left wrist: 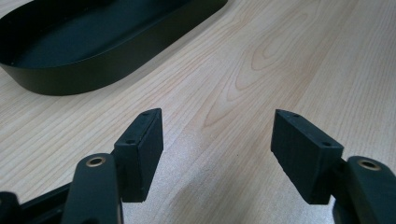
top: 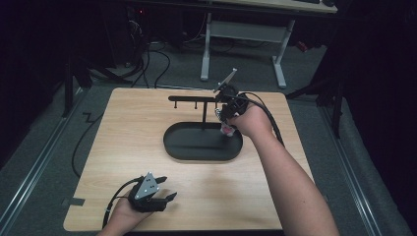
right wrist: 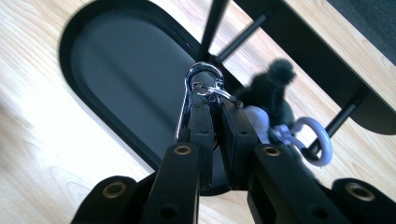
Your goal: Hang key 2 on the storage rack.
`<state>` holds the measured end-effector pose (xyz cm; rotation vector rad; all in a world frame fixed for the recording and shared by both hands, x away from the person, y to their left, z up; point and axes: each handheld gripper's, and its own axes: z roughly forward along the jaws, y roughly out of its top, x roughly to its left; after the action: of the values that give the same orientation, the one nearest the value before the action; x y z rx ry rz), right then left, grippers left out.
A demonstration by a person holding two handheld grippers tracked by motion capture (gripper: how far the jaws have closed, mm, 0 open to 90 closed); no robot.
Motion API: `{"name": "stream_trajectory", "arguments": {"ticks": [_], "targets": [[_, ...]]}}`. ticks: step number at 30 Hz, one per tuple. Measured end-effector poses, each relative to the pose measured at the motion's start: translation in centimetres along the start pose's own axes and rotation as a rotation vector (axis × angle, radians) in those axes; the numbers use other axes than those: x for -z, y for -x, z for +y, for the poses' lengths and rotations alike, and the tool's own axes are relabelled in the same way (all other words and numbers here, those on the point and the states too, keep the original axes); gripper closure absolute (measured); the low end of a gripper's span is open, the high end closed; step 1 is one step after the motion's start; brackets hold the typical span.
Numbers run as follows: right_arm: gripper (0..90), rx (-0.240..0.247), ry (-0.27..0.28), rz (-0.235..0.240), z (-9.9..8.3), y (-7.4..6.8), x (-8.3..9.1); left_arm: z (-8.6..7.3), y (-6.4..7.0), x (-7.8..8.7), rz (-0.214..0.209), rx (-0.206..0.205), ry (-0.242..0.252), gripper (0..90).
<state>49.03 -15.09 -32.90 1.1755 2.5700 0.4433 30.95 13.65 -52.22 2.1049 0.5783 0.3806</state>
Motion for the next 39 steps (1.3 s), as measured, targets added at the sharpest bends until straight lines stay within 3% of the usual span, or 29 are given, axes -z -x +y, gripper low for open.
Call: {"name": "stream_trajectory", "arguments": {"ticks": [6, 19, 29, 32, 33, 34, 35, 39], "targets": [[84.8, 0.005, 0.029, 0.006, 1.0, -0.3, 0.5, 0.0, 0.1, 0.0, 0.001, -0.001, 0.005, 35.0], [84.9, -0.004, 0.035, 0.009, 2.6, -0.8, -0.6, 0.0, 0.1, 0.1, -0.002, -0.006, 0.003, 34.9], [84.9, 0.009, 0.011, 0.006, 1.8, -1.1, -2.1, 0.0, 0.2, 0.0, -0.008, -0.014, -0.004, 34.9], [84.9, -0.006, 0.001, -0.006, 1.5, -0.8, -2.6, 0.0, 0.2, 0.0, -0.008, -0.015, -0.006, 34.9], [84.8, -0.037, -0.006, -0.006, 1.3, -0.8, -2.6, 0.0, 0.2, 0.0, -0.009, -0.014, -0.006, 34.9], [84.9, -0.024, 0.002, -0.005, 1.2, -0.6, -2.8, 0.0, 0.2, 0.0, -0.010, -0.015, -0.007, 34.9], [84.8, -0.046, -0.002, -0.003, 1.1, -0.4, -2.8, 0.0, 0.2, 0.0, -0.012, -0.015, -0.010, 34.9], [84.6, -0.052, 0.008, -0.008, 0.7, 0.1, -3.1, 0.0, 0.2, -0.1, -0.011, -0.017, -0.010, 34.9]]}}
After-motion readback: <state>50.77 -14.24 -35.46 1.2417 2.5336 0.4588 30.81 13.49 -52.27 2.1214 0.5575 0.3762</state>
